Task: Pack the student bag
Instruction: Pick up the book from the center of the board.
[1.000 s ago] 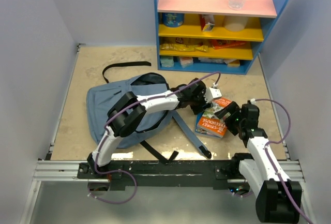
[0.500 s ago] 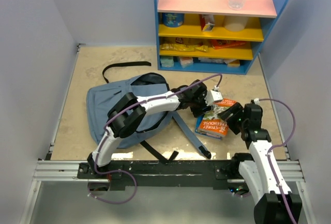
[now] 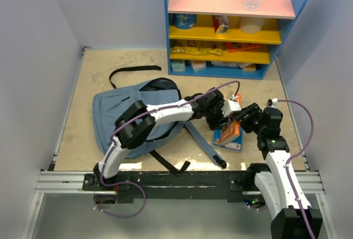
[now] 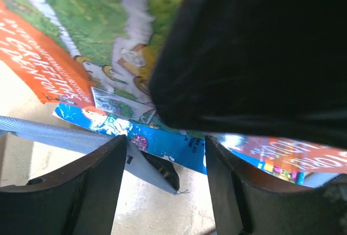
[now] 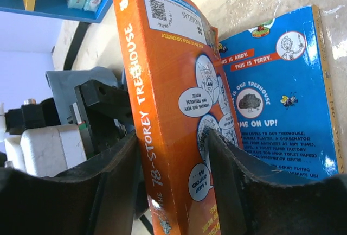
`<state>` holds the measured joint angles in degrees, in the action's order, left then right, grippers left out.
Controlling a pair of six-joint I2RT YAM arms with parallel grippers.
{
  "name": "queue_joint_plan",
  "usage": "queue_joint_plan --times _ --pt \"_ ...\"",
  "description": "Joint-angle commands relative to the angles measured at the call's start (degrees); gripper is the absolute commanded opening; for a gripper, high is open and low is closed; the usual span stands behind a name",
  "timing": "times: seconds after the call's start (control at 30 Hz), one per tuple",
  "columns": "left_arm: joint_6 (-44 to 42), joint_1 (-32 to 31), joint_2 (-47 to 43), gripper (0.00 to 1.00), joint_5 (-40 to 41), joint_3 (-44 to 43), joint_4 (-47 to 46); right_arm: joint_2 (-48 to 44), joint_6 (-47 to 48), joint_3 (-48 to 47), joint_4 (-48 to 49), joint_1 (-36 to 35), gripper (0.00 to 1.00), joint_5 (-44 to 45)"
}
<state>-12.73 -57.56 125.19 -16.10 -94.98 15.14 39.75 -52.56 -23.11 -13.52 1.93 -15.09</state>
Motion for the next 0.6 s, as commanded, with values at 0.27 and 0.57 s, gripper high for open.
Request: queue_joint_plan --times 0.27,0.57 --pt "0.4 1.3 -10.8 0.64 -4.1 -0.3 2.2 3.8 11.9 -4.7 -10.7 -0.3 0.32 7.9" --pt "-6.6 4.7 -26.8 1.0 8.3 -1.8 21.1 3.5 9.8 -2.7 -7.9 -0.4 0.12 4.4"
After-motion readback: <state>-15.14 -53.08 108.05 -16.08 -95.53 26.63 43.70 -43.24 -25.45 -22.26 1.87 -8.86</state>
